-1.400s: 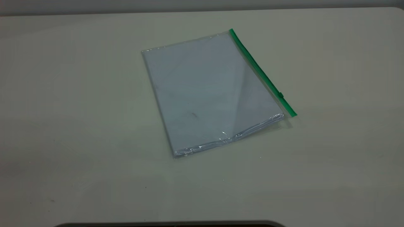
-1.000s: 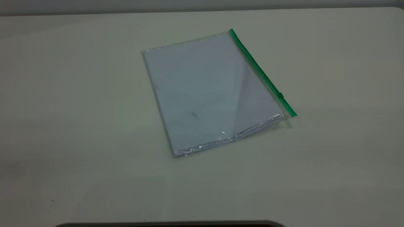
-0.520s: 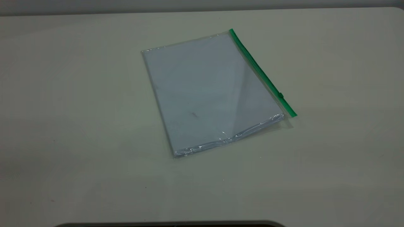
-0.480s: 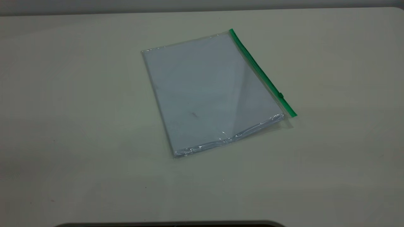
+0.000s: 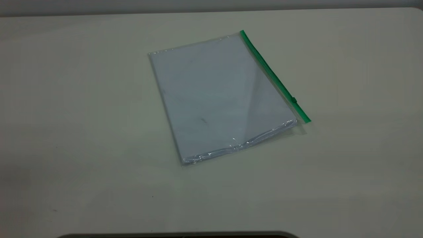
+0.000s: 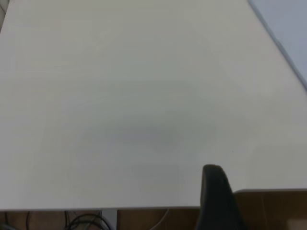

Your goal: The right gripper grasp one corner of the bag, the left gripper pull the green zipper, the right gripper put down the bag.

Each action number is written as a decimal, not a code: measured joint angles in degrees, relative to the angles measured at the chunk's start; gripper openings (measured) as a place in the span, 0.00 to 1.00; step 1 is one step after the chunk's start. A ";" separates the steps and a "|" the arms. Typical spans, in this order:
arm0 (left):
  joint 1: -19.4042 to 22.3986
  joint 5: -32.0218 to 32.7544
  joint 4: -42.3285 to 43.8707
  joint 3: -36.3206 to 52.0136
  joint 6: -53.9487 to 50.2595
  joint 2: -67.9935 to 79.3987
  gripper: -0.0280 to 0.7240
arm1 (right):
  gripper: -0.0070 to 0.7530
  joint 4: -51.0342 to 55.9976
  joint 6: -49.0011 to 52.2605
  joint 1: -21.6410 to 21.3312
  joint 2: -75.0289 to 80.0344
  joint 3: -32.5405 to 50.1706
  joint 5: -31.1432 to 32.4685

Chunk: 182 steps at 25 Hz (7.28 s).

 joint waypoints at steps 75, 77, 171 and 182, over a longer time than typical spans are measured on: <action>0.00 -27.13 -29.58 -17.61 30.01 68.64 0.73 | 0.36 97.99 -88.29 0.00 144.76 -30.34 -18.58; 0.00 -27.13 -29.58 -17.61 30.01 68.64 0.73 | 0.22 97.99 -88.36 0.00 144.76 -30.34 -17.01; -24.14 -22.57 -58.77 -63.95 84.68 131.56 0.19 | 0.05 55.15 -74.73 15.12 120.78 -45.48 -26.29; -24.82 -26.35 -60.17 -63.95 86.59 131.56 0.12 | 0.05 56.79 -74.73 12.43 120.78 -45.52 -26.14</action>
